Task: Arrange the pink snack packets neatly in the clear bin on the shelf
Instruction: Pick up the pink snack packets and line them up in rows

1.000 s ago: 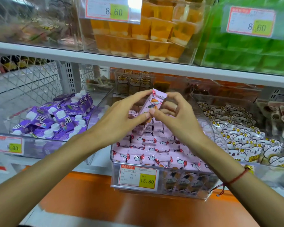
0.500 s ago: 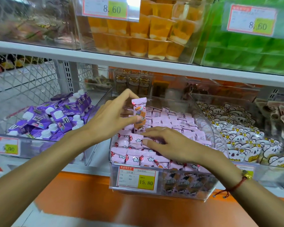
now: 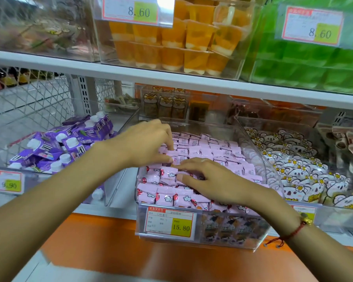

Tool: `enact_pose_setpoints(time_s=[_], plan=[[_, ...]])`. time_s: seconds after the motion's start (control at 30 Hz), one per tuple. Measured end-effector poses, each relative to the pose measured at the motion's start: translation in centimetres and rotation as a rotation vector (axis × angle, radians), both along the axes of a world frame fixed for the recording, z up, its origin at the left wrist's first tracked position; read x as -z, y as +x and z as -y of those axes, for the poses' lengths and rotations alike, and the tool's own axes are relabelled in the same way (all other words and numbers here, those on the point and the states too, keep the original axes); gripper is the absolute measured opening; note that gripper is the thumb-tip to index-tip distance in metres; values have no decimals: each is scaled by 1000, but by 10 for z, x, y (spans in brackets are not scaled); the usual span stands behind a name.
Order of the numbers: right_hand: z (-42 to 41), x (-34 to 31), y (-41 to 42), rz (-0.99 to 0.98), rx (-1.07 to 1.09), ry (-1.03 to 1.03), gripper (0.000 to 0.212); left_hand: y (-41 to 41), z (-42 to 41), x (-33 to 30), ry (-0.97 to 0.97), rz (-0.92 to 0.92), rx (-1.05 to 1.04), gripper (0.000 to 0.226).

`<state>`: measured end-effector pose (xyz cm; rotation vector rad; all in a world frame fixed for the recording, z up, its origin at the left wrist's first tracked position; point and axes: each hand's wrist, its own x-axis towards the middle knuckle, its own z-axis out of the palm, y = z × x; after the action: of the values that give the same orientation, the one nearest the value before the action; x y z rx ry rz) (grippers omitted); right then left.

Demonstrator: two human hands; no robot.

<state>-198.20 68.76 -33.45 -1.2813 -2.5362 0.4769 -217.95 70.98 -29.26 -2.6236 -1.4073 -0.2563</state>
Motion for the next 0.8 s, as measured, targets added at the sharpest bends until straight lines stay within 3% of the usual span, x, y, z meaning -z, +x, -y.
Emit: enact_pose_setpoints(time_s=[0.17,0.33,0.47,0.63,0.8], plan=[[1,-5,6,-83,41,79,27,9,-8,8,-69,31,14,24],[-2,-13,19,-80,228,265,21,11,-10,12,-125,-143,31,25],[3,-10,22,-35,184,227,31,14,-14,5,-190,-98,22,27],[15,-3,25,148,27,77,55,21,-17,9,-97,60,18,19],[18,-2,23,226,31,67,50,29,-19,12,-135,2,-2,20]])
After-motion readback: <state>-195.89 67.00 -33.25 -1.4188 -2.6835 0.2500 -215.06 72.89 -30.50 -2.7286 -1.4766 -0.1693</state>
